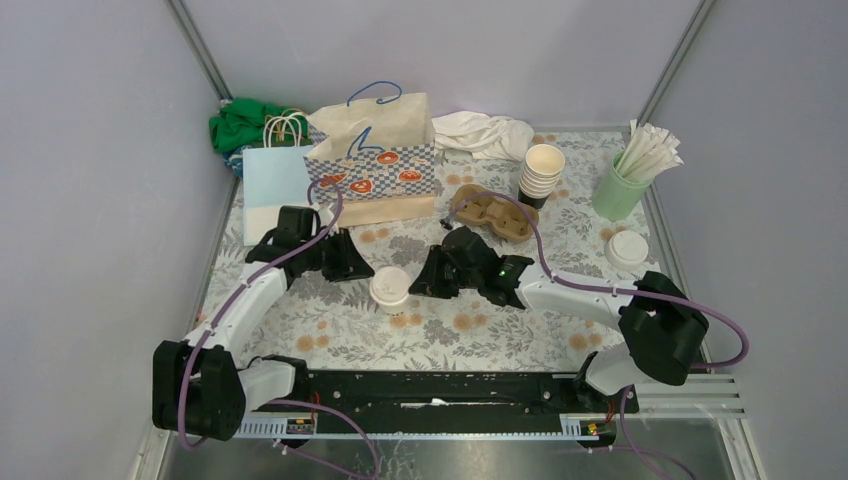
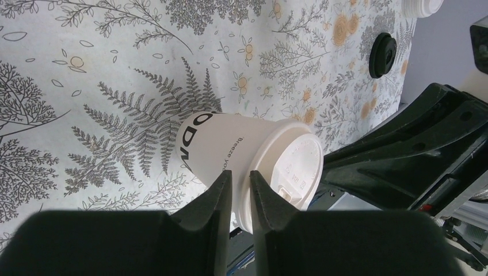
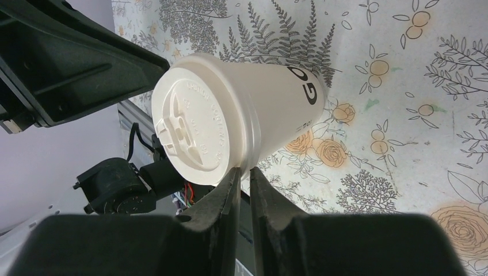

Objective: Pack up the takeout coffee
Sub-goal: Close the cup lid on the coffee cup.

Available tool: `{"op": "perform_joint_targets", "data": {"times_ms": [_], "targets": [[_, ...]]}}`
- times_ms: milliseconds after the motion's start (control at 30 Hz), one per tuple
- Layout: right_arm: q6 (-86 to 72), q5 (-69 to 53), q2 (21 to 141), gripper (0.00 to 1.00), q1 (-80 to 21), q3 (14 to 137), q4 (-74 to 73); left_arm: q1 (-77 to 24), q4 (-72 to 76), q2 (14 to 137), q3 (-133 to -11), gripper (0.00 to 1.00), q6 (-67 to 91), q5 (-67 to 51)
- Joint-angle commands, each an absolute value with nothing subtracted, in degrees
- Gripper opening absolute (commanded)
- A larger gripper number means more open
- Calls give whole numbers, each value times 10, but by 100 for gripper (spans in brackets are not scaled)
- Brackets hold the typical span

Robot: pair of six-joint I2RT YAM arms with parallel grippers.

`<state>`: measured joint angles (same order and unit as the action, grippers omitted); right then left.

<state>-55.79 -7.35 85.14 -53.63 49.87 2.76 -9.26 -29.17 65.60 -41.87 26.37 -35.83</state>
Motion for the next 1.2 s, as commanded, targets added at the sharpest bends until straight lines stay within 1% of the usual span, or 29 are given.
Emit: {"op": "perform_joint_targets", "data": {"times_ms": [0,100,200,733,1167], "targets": [[-560,-76,864,18,-540,498,43,-95,-290,672,-416,19,254,-354],[-560,-76,866,18,-540,498,43,-100,-289,683,-415,15,257,-351],[-561,-72,866,18,-540,495,41,-106,-291,686,-414,14,258,-340],[-567,-62,875,19,-539,481,38,-125,-295,705,-414,12,261,-306],[-573,-55,893,18,-537,467,37,-136,-295,708,-416,12,263,-299]]}}
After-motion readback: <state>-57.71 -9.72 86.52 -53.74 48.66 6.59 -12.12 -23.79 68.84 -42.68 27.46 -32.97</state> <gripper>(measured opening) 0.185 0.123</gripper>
